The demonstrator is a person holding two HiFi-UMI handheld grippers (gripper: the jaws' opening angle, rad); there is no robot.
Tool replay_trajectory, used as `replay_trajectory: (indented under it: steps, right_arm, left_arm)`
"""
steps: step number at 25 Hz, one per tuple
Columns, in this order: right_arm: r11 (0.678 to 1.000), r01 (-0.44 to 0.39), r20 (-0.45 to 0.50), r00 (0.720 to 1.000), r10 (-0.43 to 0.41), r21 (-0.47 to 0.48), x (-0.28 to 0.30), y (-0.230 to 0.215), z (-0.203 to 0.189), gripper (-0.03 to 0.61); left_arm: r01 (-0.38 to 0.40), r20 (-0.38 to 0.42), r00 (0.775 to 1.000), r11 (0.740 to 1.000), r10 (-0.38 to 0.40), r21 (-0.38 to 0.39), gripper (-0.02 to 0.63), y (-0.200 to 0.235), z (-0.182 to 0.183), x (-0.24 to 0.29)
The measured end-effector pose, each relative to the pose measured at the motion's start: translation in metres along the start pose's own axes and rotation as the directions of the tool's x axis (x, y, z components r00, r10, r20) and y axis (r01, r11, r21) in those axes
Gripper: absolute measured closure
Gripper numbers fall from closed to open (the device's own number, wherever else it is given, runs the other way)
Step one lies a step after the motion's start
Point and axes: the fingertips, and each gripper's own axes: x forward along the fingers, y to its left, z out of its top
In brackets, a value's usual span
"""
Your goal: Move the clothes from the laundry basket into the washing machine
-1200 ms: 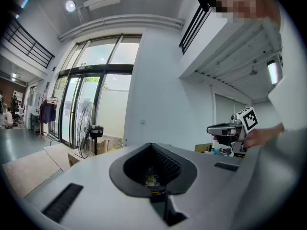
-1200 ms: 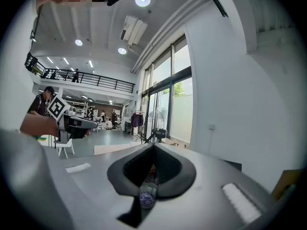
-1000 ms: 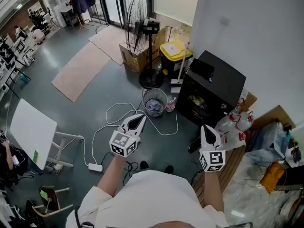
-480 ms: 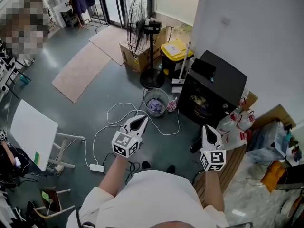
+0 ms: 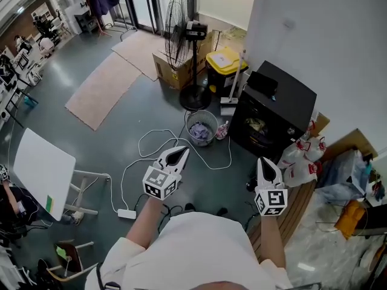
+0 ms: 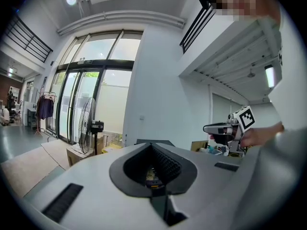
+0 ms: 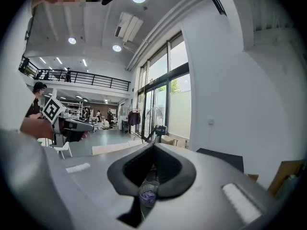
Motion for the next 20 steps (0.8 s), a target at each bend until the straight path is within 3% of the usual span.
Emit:
replay_trajectory:
  steps: [12,20]
  right_arm:
    - [0.999,0.028,0.001,1.000,-0.028,0.025,0.024,0.032,-0.001,0.568]
    - [0.998,0.040,-0.023,0.999,-0.038,0.053,0.048,0.026,-0.003,0.568]
  left_arm:
    - [0.050,-0.022,0.999,0.999,-0.050,-0.005,0.607,0.037,-0.011,-0.002]
    - [0.059,-0.045,0.997,0.998,-0.060,-0.022,0.607,0.057,-0.015,0.019]
